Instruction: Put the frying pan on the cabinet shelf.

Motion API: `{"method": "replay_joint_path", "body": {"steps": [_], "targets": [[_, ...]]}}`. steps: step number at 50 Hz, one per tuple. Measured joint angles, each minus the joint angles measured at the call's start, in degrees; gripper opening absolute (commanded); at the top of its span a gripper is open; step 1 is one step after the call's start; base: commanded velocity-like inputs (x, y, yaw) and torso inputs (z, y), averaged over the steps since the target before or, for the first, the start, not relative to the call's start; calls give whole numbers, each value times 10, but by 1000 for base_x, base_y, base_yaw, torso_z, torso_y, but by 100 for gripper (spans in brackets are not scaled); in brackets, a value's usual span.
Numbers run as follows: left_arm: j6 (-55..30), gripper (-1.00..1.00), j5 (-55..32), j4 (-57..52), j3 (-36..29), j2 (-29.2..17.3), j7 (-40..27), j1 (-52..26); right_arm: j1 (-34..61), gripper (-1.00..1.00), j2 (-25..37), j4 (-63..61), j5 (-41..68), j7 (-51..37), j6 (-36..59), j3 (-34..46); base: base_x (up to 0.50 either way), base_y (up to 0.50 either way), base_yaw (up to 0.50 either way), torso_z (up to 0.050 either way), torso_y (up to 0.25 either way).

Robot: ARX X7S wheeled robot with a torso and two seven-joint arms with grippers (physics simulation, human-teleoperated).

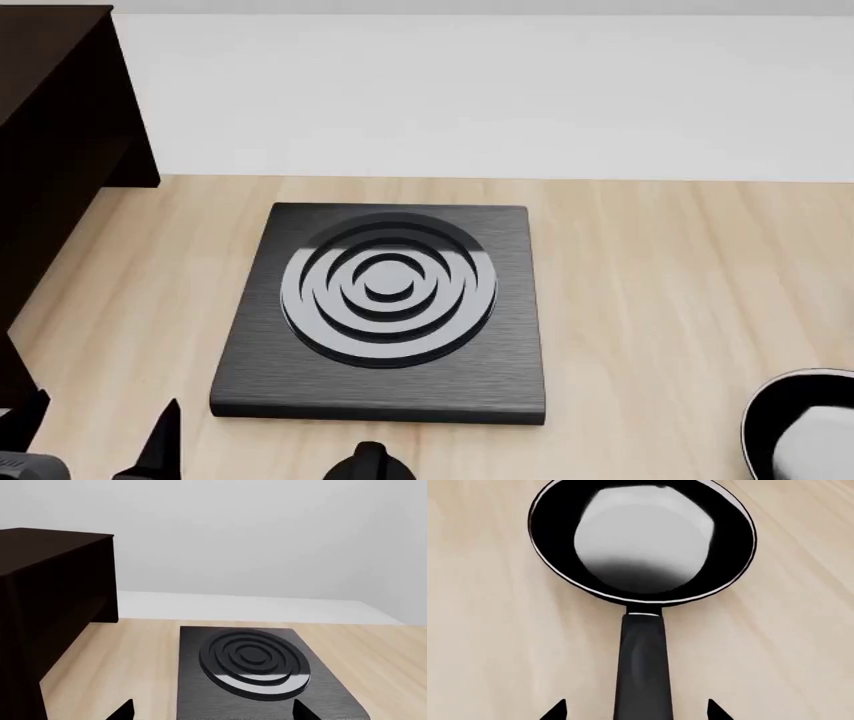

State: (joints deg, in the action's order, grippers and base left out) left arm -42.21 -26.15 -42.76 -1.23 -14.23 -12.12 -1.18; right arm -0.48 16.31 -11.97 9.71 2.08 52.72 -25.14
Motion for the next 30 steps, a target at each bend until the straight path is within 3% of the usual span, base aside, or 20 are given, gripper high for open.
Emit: {"method": "replay_joint_path", "body": {"steps": [18,19,30], "targets": [[-3,100,-5,0,-6,-3,-7,-6,-1,100,0,28,2,-1,-16,5,0,0,0,0,0],[-2,100,-5,1,-7,-3,-7,-6,-1,-100,0,28,2,-1,-16,5,0,0,0,0,0],[5,100,-4,6,-13,-4,-8,-4,-13,-100,0,22,3,-9,-14,14,0,0,1,0,0]]}}
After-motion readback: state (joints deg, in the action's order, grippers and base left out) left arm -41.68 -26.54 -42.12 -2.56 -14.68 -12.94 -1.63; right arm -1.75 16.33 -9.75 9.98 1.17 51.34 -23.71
